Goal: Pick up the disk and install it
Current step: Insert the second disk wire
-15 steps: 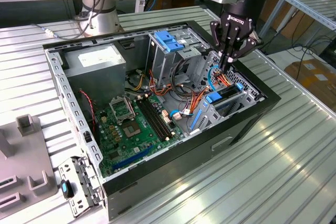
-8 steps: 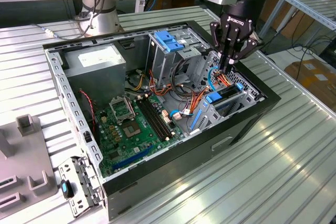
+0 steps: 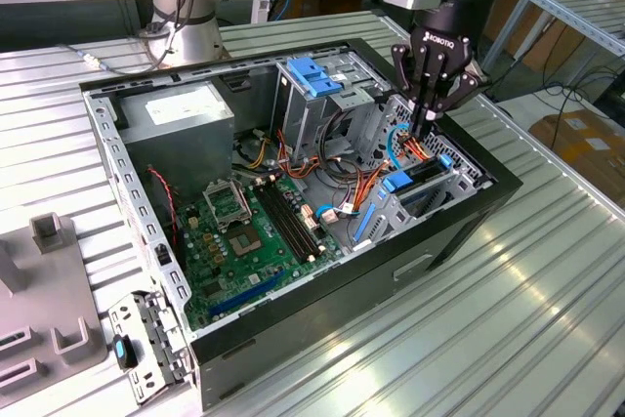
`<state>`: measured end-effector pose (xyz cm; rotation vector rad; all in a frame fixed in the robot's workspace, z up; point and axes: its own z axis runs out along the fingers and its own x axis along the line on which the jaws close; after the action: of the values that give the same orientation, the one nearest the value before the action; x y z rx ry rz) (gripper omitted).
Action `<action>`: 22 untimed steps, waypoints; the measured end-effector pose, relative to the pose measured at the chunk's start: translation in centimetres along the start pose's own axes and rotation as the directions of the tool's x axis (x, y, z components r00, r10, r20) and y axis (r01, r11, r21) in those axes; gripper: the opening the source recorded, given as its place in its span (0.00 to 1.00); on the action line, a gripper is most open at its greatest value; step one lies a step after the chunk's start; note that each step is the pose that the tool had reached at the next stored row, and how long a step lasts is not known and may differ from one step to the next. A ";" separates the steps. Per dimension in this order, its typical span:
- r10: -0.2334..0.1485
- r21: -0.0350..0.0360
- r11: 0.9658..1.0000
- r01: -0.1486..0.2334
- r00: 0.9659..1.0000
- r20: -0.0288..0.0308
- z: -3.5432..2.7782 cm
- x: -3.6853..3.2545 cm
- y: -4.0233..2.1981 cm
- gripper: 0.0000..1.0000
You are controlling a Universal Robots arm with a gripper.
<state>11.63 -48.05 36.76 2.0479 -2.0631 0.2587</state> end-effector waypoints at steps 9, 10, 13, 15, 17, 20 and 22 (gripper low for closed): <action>-0.006 0.005 1.000 0.006 0.998 0.064 0.88 1.84 0.11 0.16; -0.006 0.008 1.000 0.005 0.998 0.070 0.92 1.91 0.18 0.16; -0.002 0.026 1.000 0.000 0.996 0.084 1.02 2.12 0.59 0.16; 0.001 0.044 0.999 -0.005 0.996 0.090 1.10 2.25 0.96 0.16; 0.003 0.056 0.998 -0.008 0.996 0.093 1.16 2.36 1.29 0.16; 0.006 0.071 0.997 -0.013 0.995 0.100 1.34 2.79 1.89 0.16; 0.006 0.074 0.997 -0.014 0.995 0.103 1.51 3.17 1.96 0.16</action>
<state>9.61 -51.49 36.26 2.1366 -2.1553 0.2407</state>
